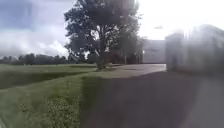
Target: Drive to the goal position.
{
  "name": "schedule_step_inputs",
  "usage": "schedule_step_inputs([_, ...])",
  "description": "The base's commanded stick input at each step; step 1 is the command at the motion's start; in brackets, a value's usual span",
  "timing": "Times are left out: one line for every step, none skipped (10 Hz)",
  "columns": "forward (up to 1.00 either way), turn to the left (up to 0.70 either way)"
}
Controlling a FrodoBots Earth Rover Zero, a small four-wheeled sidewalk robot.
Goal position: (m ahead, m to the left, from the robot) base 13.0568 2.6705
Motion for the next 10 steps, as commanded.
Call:
schedule_step_inputs([0.7, 0.0])
schedule_step_inputs([0.7, 0.0])
schedule_step_inputs([0.7, -0.25])
schedule_step_inputs([0.7, -0.25])
schedule_step_inputs([0.7, -0.25])
schedule_step_inputs([0.7, -0.25])
schedule_step_inputs([0.7, -0.25])
schedule_step_inputs([0.7, -0.25])
schedule_step_inputs([0.7, -0.25])
schedule_step_inputs([0.7, -0.25])
